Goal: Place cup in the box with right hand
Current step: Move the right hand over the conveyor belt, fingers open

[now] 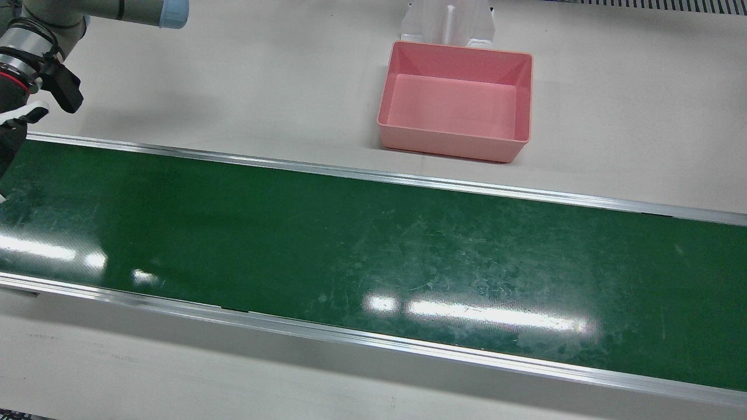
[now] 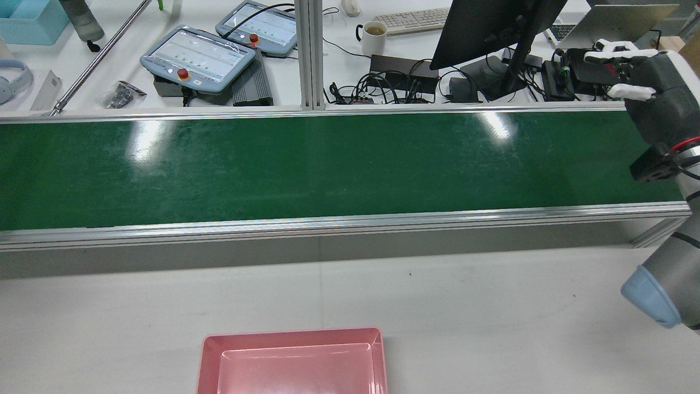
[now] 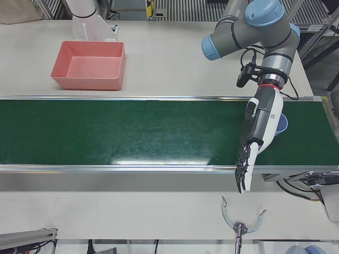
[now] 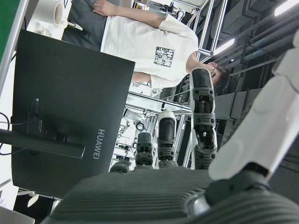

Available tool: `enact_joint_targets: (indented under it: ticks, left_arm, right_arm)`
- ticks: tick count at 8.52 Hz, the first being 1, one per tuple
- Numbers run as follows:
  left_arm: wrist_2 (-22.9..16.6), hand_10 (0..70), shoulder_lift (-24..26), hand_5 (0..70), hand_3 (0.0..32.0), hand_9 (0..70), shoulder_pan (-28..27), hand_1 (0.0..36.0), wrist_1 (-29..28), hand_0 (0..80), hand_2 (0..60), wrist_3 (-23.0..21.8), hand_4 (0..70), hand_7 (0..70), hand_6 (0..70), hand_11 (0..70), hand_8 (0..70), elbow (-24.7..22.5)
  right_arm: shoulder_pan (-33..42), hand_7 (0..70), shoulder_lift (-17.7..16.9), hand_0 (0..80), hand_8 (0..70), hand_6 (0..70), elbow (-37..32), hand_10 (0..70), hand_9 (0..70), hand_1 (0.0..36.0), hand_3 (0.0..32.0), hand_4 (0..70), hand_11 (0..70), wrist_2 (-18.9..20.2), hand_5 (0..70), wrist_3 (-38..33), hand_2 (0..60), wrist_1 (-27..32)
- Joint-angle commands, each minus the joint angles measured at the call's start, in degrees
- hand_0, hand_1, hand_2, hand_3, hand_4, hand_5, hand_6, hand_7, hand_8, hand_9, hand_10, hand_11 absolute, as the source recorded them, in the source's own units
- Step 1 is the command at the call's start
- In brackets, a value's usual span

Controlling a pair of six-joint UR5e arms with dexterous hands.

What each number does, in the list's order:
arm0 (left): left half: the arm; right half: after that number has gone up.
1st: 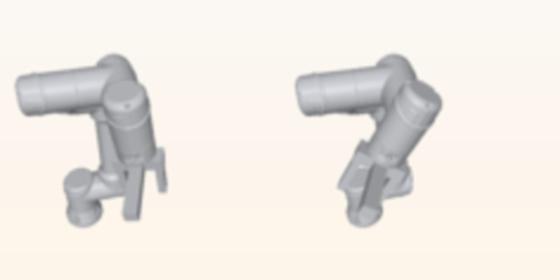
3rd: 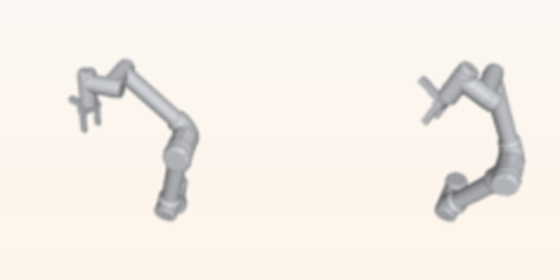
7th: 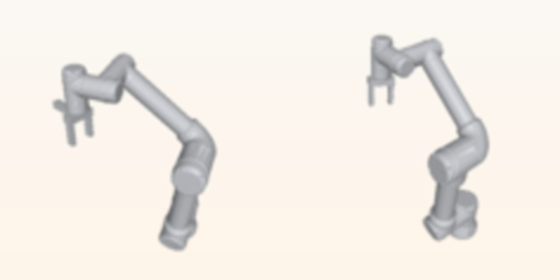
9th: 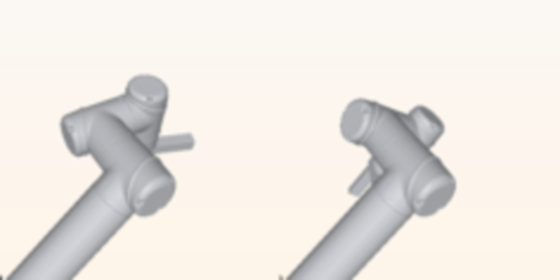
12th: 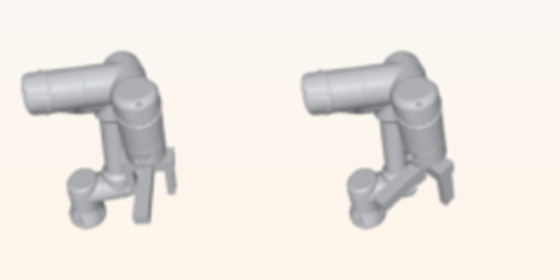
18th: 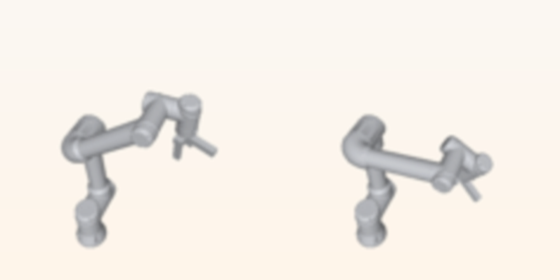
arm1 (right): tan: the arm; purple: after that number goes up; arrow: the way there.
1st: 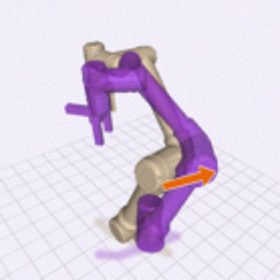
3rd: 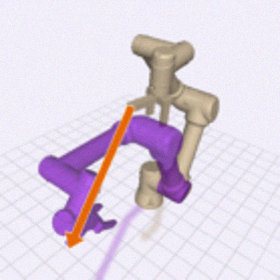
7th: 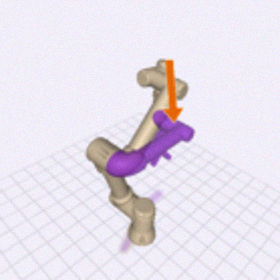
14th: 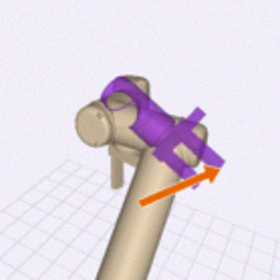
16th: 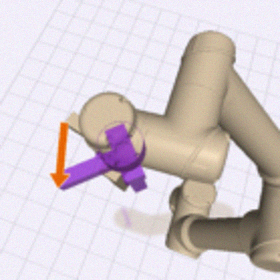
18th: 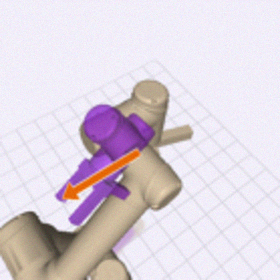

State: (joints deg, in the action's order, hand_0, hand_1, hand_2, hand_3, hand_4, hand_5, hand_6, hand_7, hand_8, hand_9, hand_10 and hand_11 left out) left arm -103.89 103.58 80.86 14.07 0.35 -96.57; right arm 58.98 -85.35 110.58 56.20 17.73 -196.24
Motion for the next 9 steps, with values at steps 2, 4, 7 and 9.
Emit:
enact_joint_targets:
  ticks: [2,4,7,9]
  left_arm:
    - [0.0,0.0,0.0,0.0,0.0,0.0,0.0,0.0,0.0,0.0,0.0,0.0,0.0,0.0,0.0,0.0,0.0,0.0]
    - [0.0,0.0,0.0,0.0,0.0,0.0,0.0,0.0,0.1,0.0,0.0,0.0,0.0,0.0,0.0,0.0,0.0,-0.1]
    - [0.0,0.0,0.0,0.0,0.0,0.0,0.0,0.0,0.1,0.0,0.0,0.0,0.0,0.0,0.0,0.0,0.0,-0.1]
    - [0.0,0.0,0.0,0.0,0.0,0.0,0.0,0.0,0.1,0.0,0.0,0.0,0.0,0.0,0.0,0.0,0.0,0.0]
  right_arm:
    - [-11.3,66.5,8.4,49.2,6.5,13.4,2.3,0.0,20.3,0.2,0.0,70.0,0.0,-12.1,0.5,0.0,0.0,-11.7]
    - [-16.8,70.0,10.5,51.2,6.3,14.3,5.3,0.0,21.3,2.8,0.0,70.0,0.0,-19.7,0.9,0.3,0.0,-17.7]
    - [-18.3,70.0,17.7,52.1,7.4,15.0,-2.8,0.0,23.3,3.4,0.0,70.0,0.0,-21.8,1.0,0.3,0.0,-16.9]
    - [-18.2,70.0,19.3,50.3,8.0,14.5,-4.0,0.0,23.7,1.3,0.0,70.0,0.0,-23.3,0.7,0.4,0.0,-16.9]
